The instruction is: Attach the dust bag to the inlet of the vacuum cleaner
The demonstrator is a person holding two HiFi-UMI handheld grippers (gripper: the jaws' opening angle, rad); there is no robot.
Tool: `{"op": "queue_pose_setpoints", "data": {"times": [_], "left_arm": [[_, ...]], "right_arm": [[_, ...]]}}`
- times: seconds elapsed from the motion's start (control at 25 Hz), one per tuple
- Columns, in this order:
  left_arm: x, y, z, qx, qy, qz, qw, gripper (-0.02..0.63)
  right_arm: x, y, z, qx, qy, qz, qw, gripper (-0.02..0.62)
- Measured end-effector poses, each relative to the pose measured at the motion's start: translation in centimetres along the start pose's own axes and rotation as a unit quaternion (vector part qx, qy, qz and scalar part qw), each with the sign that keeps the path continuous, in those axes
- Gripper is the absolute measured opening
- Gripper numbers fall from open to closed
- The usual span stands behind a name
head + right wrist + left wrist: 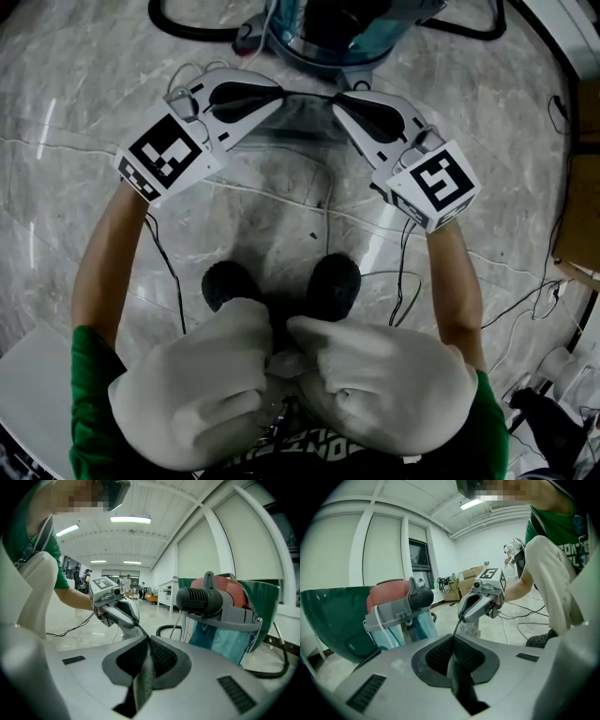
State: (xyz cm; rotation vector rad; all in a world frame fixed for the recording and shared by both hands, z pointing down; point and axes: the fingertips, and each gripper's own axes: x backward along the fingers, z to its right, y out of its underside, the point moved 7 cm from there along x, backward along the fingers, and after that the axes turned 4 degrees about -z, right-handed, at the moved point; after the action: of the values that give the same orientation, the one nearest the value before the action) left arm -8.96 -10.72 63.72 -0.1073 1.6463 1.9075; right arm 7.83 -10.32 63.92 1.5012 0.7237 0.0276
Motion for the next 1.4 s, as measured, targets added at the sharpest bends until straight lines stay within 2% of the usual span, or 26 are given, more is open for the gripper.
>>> {"op": "queue_pose_setpoints", "data": {"times": [0.28, 0.52, 0.8, 1.4], "left_arm": [[1.3, -2.6, -1.3, 0.025, 0.022, 0.019, 0.9993, 0.014], [1.4, -5.4, -3.1, 0.016, 0.017, 0.035, 0.9991, 0.015], [1.2, -7.7, -4.9, -0.004, -0.009, 0.031, 0.9995, 0.02], [0.8, -9.0, -6.9, -0.013, -0.052, 0.03, 0.9981, 0.02]], "right_arm": [[1.6, -3.0, 0.3, 0.001, 0.004, 0.01, 1.0, 0.025], [3.1, -5.4, 1.6, 0.009, 0.027, 0.027, 0.999, 0.023], [3.6, -6.9, 2.7, 0.021, 0.056, 0.034, 0.998, 0.021], [3.1, -8.5, 4.5, 0.01, 0.116, 0.04, 0.992, 0.021]]}}
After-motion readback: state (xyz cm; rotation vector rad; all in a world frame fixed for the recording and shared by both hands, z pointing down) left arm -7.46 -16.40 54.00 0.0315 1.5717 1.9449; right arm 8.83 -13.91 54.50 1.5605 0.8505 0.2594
